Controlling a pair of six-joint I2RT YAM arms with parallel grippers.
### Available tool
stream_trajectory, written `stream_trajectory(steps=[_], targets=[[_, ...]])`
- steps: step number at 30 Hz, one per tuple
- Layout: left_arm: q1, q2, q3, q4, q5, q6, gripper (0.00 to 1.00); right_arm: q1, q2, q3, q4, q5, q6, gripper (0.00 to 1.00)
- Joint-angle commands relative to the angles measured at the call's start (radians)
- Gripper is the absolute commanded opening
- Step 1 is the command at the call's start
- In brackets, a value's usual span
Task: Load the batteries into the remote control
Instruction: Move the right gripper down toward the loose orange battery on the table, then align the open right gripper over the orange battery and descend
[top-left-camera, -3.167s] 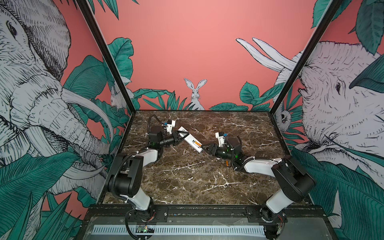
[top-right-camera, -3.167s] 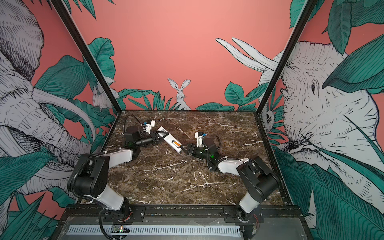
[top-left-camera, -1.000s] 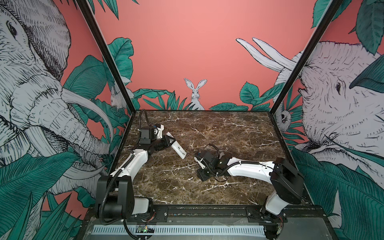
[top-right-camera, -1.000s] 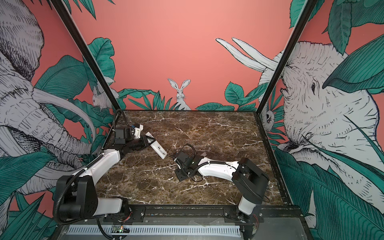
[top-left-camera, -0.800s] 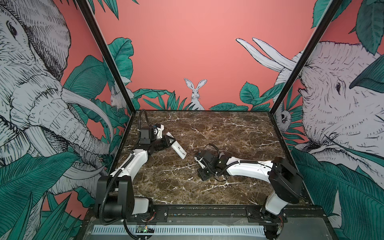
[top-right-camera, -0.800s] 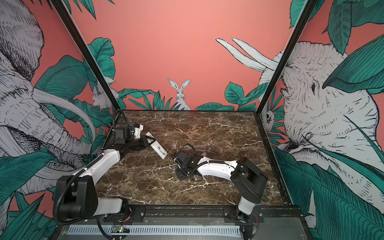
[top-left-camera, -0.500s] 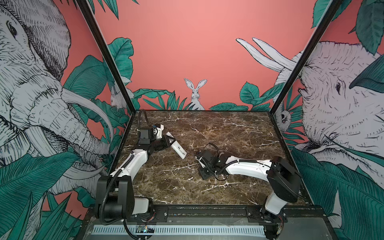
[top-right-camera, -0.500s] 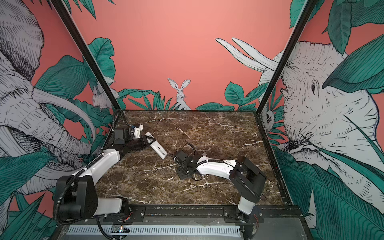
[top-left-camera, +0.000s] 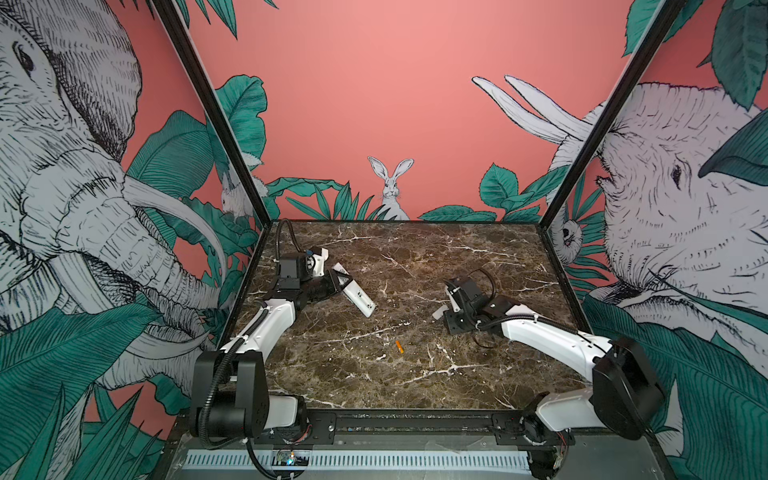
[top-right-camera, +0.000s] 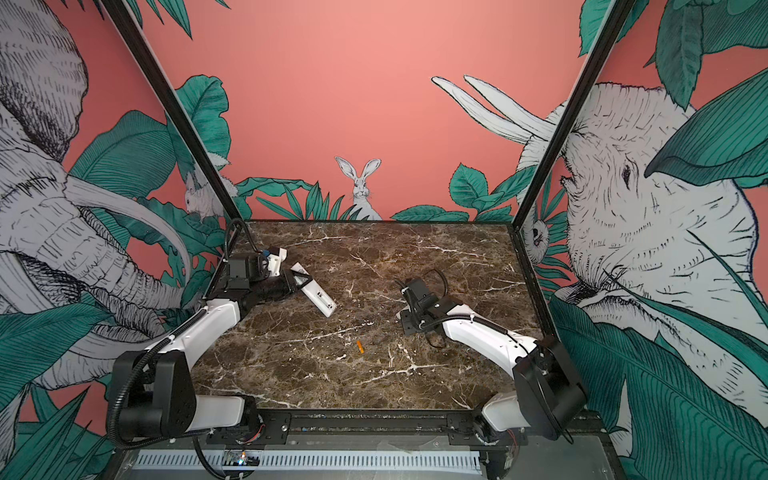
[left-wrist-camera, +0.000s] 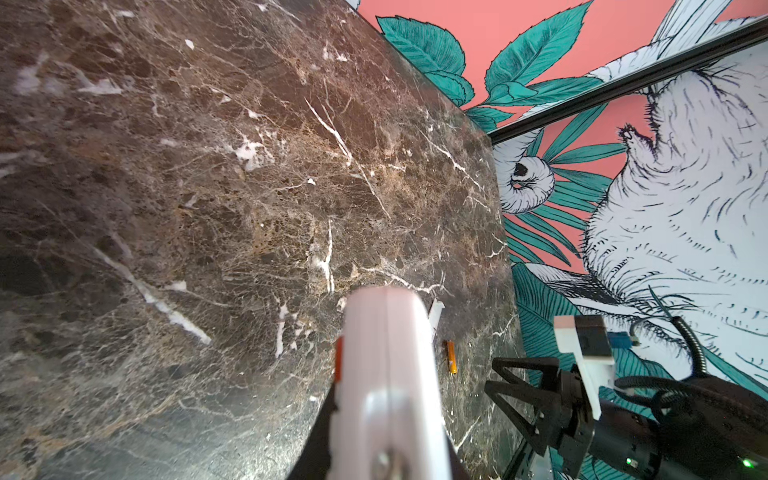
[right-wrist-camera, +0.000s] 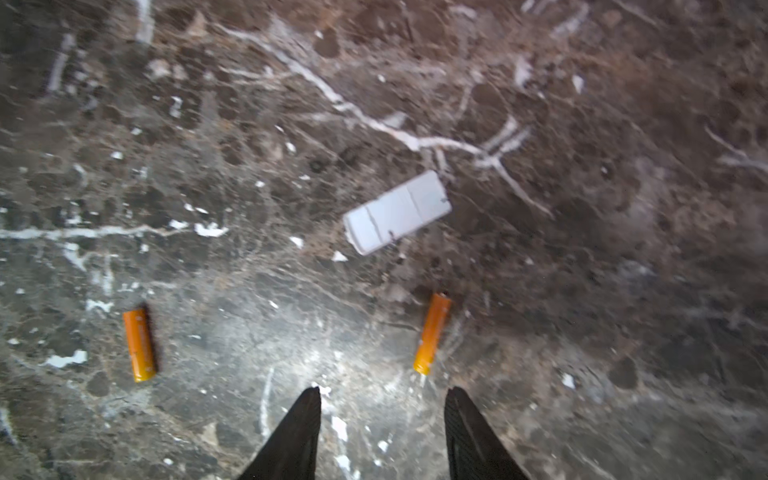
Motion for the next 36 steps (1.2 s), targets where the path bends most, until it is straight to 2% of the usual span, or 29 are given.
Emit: stream_trajectory(steps=[1,4,9,11,15,19,22,25,30,36], targets=[[0.005,-0.005,-0.013,0.033,0.019,-0.007,0.19,-0.031,-0.017,-0.016,-0.060,0.009,-0.023,0.48],[0.005,-0.006,-0.012,0.029,0.019,-0.005,0.19,-0.015,-0.025,-0.012,-0.021,-0.085,-0.119,0.49],[0.006,-0.011,-0.001,0.004,0.013,0.008,0.19,0.123,0.041,0.082,-0.061,-0.198,-0.351,0.54],[0.007,-0.024,0.007,-0.032,-0.021,0.029,0.19,0.166,0.090,0.132,-0.086,-0.226,-0.424,0.54],[0.014,-0.063,0.007,-0.081,-0.080,0.059,0.19,0.228,0.175,0.221,-0.121,-0.215,-0.555,0.59],[0.043,-0.090,0.011,-0.120,-0.080,0.077,0.19,0.268,0.277,0.339,-0.190,-0.188,-0.699,0.68],[0.078,-0.108,0.013,-0.146,-0.075,0.088,0.19,0.295,0.299,0.354,-0.174,-0.107,-0.819,0.72],[0.091,-0.116,0.023,-0.173,-0.072,0.105,0.19,0.290,0.286,0.306,-0.118,-0.105,-0.938,0.77],[0.091,-0.119,0.019,-0.158,-0.057,0.096,0.19,0.285,0.375,0.384,-0.152,-0.035,-0.986,0.77],[0.092,-0.128,0.017,-0.156,-0.052,0.097,0.19,0.285,0.426,0.367,-0.093,-0.011,-1.023,0.77]])
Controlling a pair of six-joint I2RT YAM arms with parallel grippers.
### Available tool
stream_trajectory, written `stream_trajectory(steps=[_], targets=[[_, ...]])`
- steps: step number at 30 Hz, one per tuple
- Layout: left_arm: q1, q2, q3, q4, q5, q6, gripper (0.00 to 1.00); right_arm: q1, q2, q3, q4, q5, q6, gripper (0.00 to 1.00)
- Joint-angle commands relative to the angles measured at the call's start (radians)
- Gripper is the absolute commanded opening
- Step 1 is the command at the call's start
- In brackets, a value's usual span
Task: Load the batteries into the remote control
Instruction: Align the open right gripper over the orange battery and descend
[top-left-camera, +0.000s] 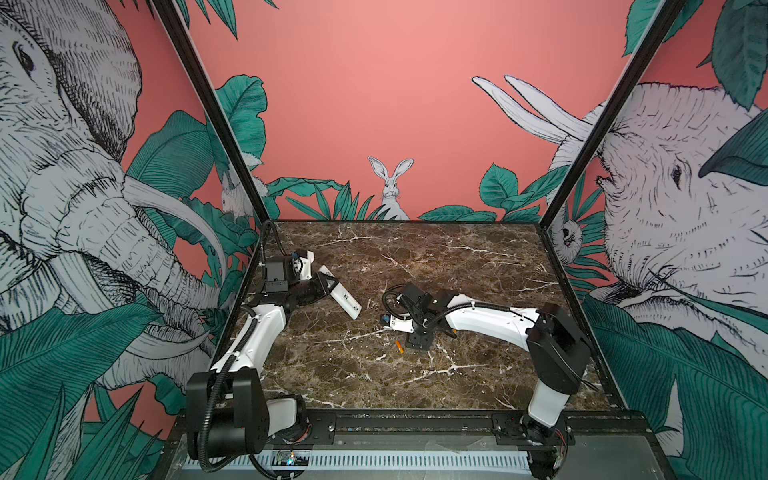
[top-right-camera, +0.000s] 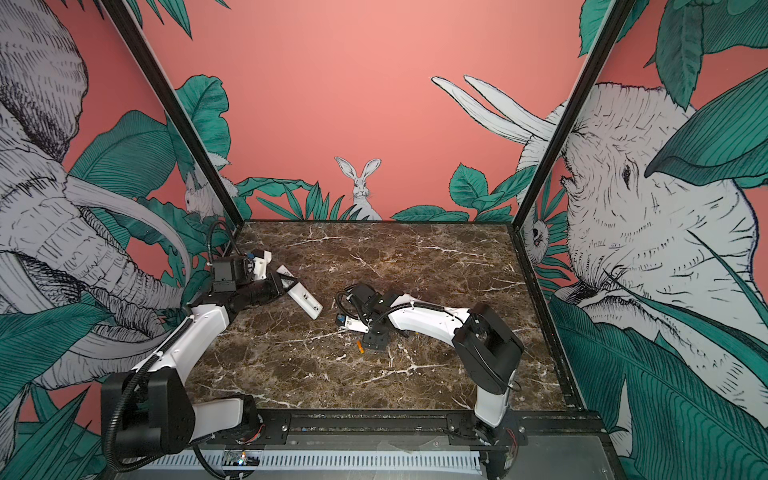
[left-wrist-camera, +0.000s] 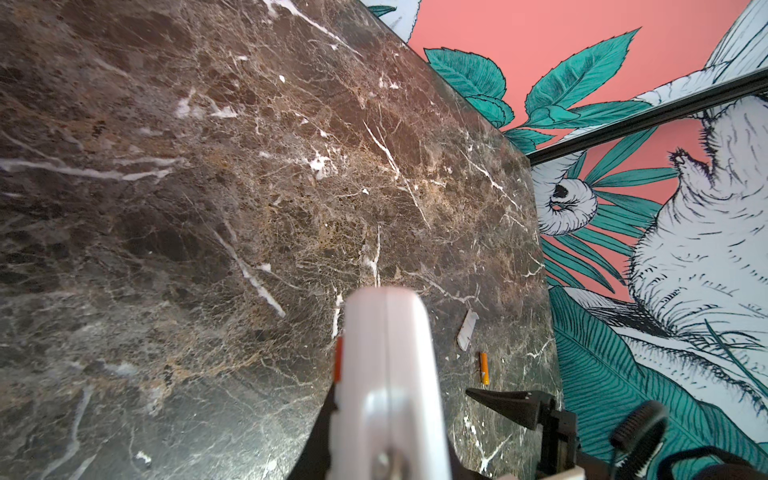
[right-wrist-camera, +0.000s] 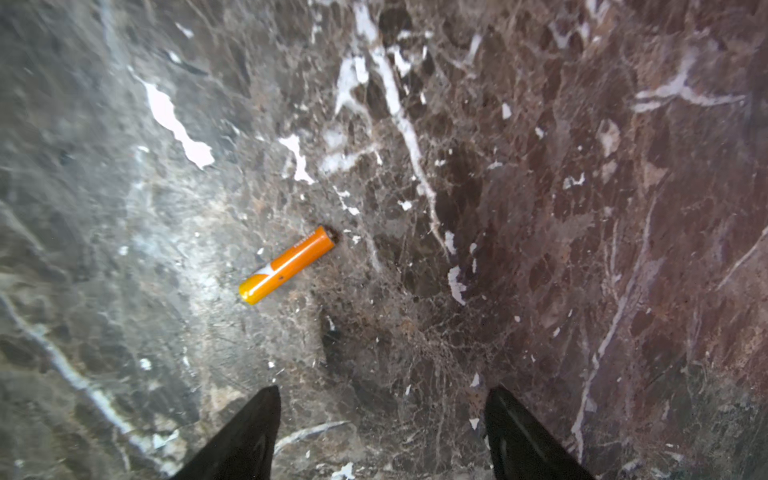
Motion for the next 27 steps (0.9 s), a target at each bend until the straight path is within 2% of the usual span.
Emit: stream_trajectory(steps=[1,7,11,15,22,27], targets=[[0.002,-0.036,0.018,-0.007,0.018,0.016,0.19,-0.001,0.017,-0.002,0.031,0.014,-0.057,0.77],[0.005,-0.037,0.020,-0.006,0.017,0.016,0.19,-0.001,0.023,0.024,0.028,-0.086,-0.048,0.77],[0.005,-0.035,0.021,-0.002,0.020,0.016,0.19,-0.007,0.054,0.149,-0.126,-0.219,0.027,0.76],[0.005,-0.027,0.019,0.010,0.025,0.010,0.19,-0.004,0.085,0.181,-0.171,-0.317,0.093,0.74],[0.006,-0.027,0.014,0.013,0.030,0.010,0.19,0.016,0.117,0.165,-0.162,-0.342,0.142,0.71],[0.005,-0.029,0.008,0.019,0.034,0.004,0.19,0.030,0.123,0.136,-0.117,-0.307,0.166,0.68]])
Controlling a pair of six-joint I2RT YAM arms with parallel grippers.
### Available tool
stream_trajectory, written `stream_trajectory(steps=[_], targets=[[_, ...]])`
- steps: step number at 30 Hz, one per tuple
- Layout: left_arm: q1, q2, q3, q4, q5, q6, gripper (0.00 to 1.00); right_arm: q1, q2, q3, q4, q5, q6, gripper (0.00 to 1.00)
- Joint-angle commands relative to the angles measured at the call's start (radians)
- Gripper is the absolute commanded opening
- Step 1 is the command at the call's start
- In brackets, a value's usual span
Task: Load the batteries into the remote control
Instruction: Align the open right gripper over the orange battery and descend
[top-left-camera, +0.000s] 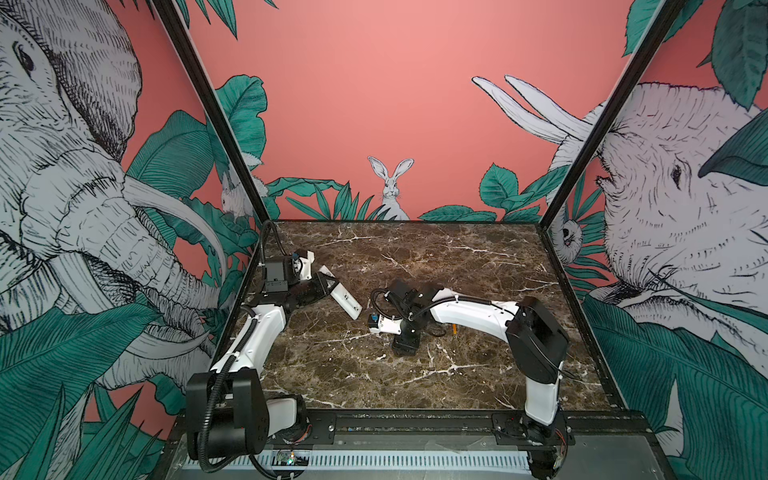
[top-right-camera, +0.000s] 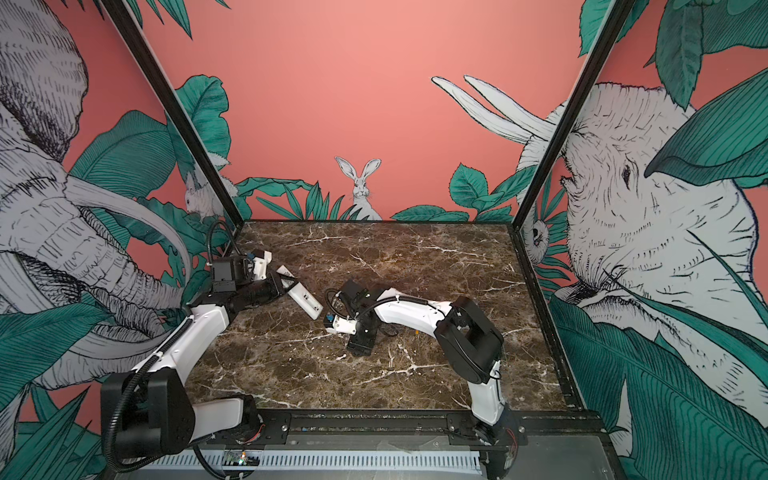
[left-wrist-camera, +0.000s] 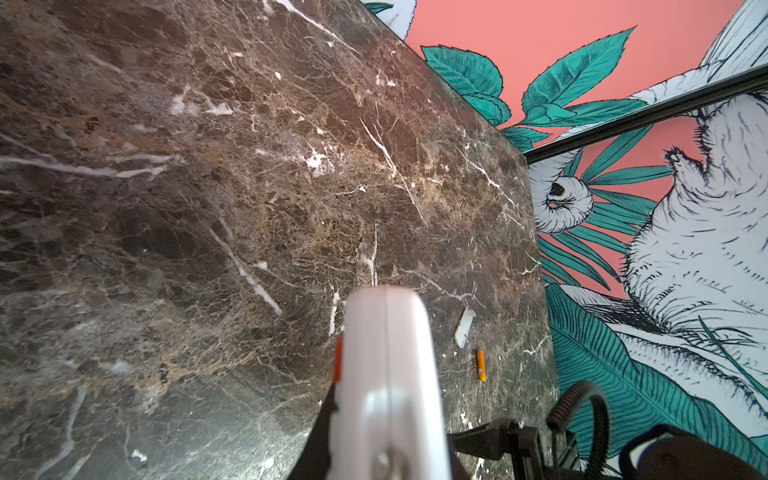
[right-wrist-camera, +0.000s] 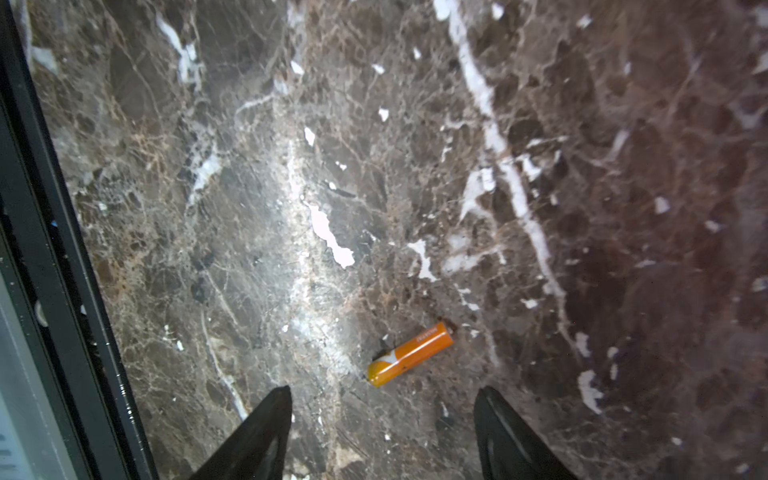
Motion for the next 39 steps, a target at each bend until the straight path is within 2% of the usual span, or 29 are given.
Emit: stream_trajectory(steps=[1,6,12,18,20,23,30,36,39], targets=[[0.006,-0.026,0.005,0.028,0.025,-0.001,0.19,0.009,0.013,-0.011,0.008,0.000,0.029,0.67],[0.006,-0.026,-0.002,0.041,0.031,-0.008,0.20,0.015,0.045,0.004,0.000,0.033,0.043,0.59],[0.006,-0.024,-0.003,0.041,0.034,-0.009,0.20,0.035,0.051,-0.022,0.038,0.085,0.046,0.55],[0.006,-0.018,-0.007,0.055,0.043,-0.019,0.20,0.043,0.047,-0.041,0.074,0.156,0.045,0.47],[0.005,-0.021,-0.009,0.055,0.041,-0.020,0.20,0.048,0.039,-0.057,0.085,0.180,0.020,0.42],[0.006,-0.019,-0.010,0.056,0.040,-0.020,0.20,0.053,0.009,-0.129,0.131,0.200,-0.061,0.27],[0.007,-0.021,-0.014,0.058,0.040,-0.020,0.20,0.049,0.029,-0.117,0.103,0.289,-0.204,0.13],[0.007,-0.020,-0.011,0.057,0.040,-0.020,0.20,0.008,0.076,-0.083,0.129,0.380,-0.272,0.14],[0.007,-0.020,-0.008,0.055,0.041,-0.019,0.20,-0.015,0.092,-0.029,0.130,0.380,-0.271,0.16]])
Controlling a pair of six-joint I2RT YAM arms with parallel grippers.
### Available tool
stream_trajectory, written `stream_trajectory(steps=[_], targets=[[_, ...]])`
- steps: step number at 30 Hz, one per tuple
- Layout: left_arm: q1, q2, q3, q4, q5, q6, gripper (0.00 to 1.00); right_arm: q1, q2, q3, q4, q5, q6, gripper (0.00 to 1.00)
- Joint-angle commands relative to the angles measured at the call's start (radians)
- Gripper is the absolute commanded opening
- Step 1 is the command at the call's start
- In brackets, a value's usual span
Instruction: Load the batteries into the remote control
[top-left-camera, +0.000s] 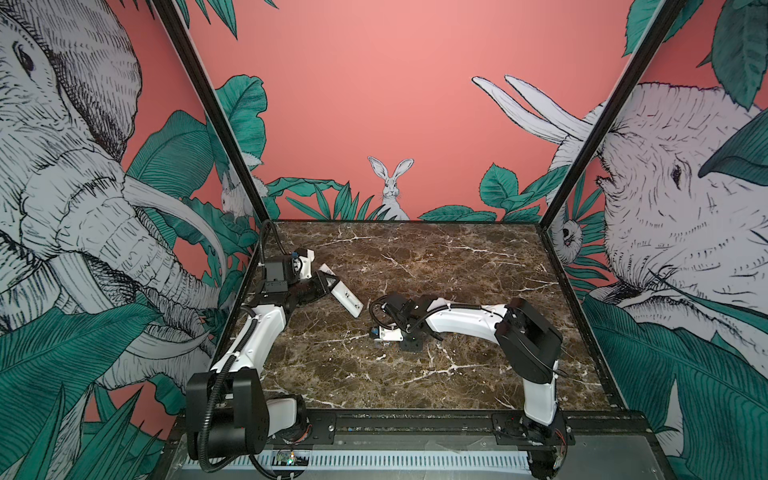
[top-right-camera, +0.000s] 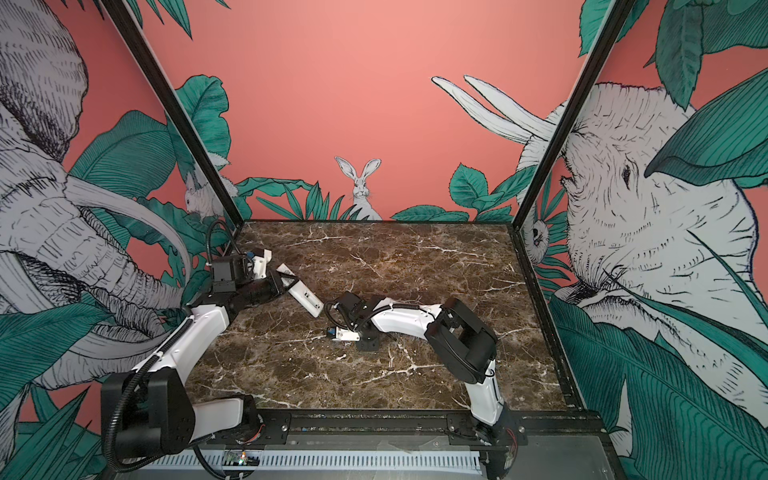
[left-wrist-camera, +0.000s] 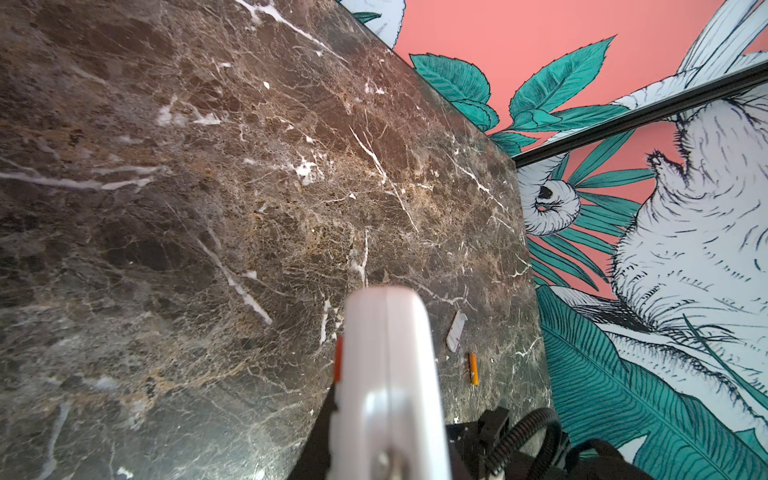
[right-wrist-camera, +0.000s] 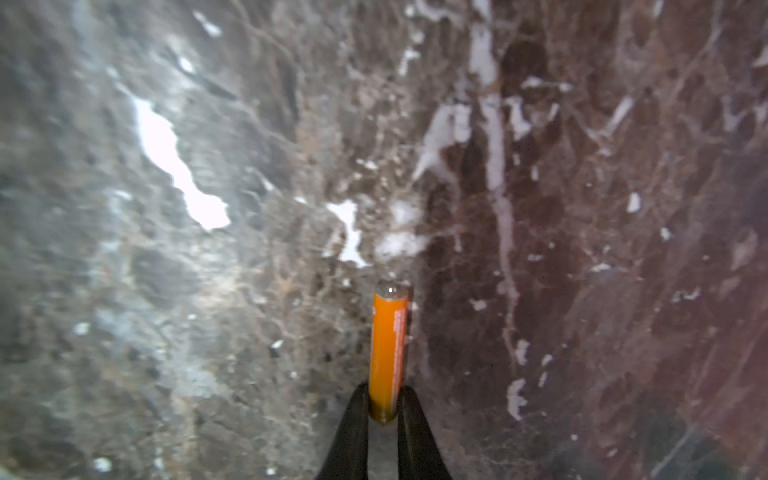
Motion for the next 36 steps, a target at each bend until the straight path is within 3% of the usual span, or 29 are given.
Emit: stream_trajectory(steps=[1,18,23,27,30,34,36], targets=[[0.007,-0.021,-0.002,0.017,0.022,-0.002,0.20,-0.032,0.046,0.036,-0.010,0.048,-0.038,0.17],[0.008,0.001,0.005,0.031,0.028,-0.008,0.20,-0.071,0.049,0.067,0.050,-0.016,-0.049,0.21],[0.008,0.008,0.006,0.041,0.034,-0.016,0.20,-0.084,0.021,0.083,0.032,-0.012,-0.002,0.25],[0.007,0.012,0.010,0.041,0.033,-0.015,0.20,-0.095,-0.046,0.081,0.029,-0.060,0.127,0.31],[0.011,0.014,0.011,0.040,0.031,-0.012,0.20,-0.096,-0.105,0.065,0.024,-0.126,0.265,0.46],[0.018,0.013,0.021,0.030,0.029,-0.010,0.20,-0.096,-0.161,0.064,-0.008,-0.166,0.556,0.65],[0.021,0.015,0.023,0.028,0.026,-0.008,0.20,-0.098,-0.140,0.126,-0.108,-0.174,0.728,0.68]])
